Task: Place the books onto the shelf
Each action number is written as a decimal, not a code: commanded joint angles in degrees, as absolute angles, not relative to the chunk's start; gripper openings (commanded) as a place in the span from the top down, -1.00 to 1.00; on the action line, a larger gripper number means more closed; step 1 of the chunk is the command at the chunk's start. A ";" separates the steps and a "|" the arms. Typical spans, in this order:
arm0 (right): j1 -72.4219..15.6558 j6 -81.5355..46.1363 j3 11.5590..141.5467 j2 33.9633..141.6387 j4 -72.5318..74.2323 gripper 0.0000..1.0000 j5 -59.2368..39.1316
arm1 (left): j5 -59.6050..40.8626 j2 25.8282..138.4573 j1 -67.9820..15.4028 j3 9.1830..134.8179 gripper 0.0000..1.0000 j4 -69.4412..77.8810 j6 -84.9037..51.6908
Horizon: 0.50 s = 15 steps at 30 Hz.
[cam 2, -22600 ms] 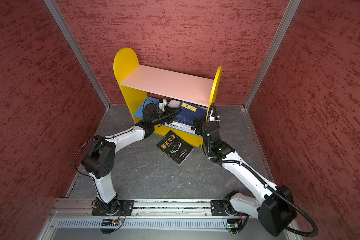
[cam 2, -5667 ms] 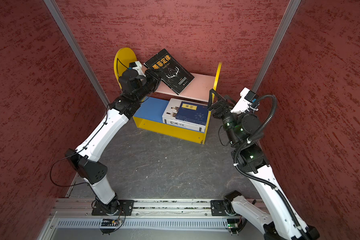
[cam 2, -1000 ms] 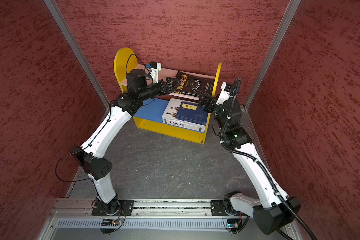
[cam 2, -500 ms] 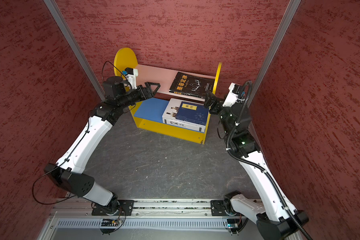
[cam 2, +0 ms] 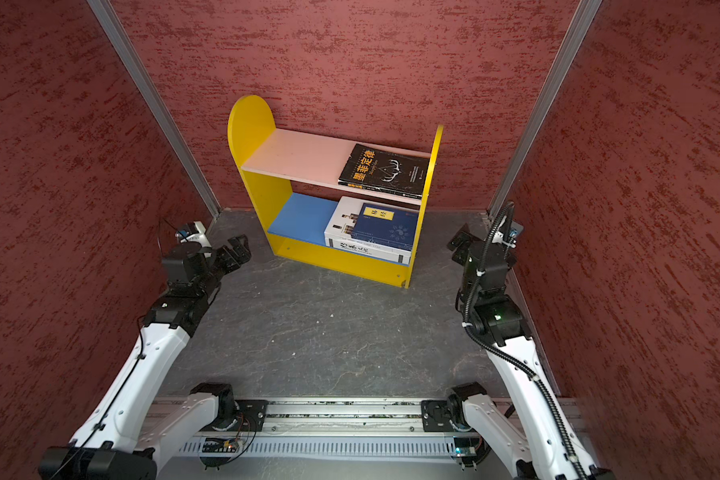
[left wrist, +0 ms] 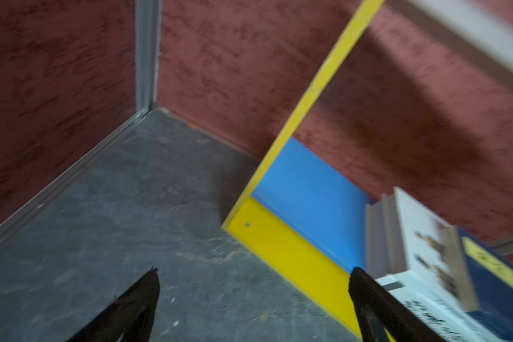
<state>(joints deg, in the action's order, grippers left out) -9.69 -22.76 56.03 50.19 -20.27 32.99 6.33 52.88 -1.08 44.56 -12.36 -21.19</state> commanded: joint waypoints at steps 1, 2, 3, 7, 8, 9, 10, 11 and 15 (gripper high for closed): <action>-7.06 -26.90 51.70 49.37 -24.14 -0.98 36.60 | 10.65 51.75 -0.44 36.10 -0.99 0.42 -15.81; -6.90 -27.70 49.31 48.83 -22.91 -0.98 37.75 | 11.32 52.07 -0.37 33.64 -0.99 3.40 -14.94; -6.64 -28.51 46.97 48.33 -21.88 -0.98 38.51 | 12.10 52.60 -0.43 31.71 -0.99 5.50 -13.89; -6.11 -33.88 41.04 46.47 -21.94 -0.98 38.09 | 15.09 57.12 -0.12 25.24 -0.99 14.69 -9.61; -6.15 -34.63 40.16 46.23 -22.05 -0.98 37.81 | 14.47 58.55 0.05 23.98 -0.99 17.54 -8.98; -6.15 -35.12 39.28 46.08 -22.06 -0.98 37.41 | 13.77 60.42 0.39 22.78 -0.99 20.64 -8.58; -6.11 -35.37 38.51 46.01 -21.97 -0.98 37.24 | 13.66 62.36 0.75 21.78 -0.99 23.59 -8.72; -6.02 -35.34 37.96 46.13 -21.96 -0.98 37.19 | 13.52 64.16 0.95 20.91 -0.99 26.57 -8.82; -5.93 -34.83 36.44 47.70 -20.42 -0.98 36.85 | 14.00 71.98 1.28 17.87 -0.99 41.35 -8.33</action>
<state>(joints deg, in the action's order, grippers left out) -6.26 -33.34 37.06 47.13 -22.33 36.03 13.06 69.25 0.86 18.96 26.26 -10.44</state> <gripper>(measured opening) 0.990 0.994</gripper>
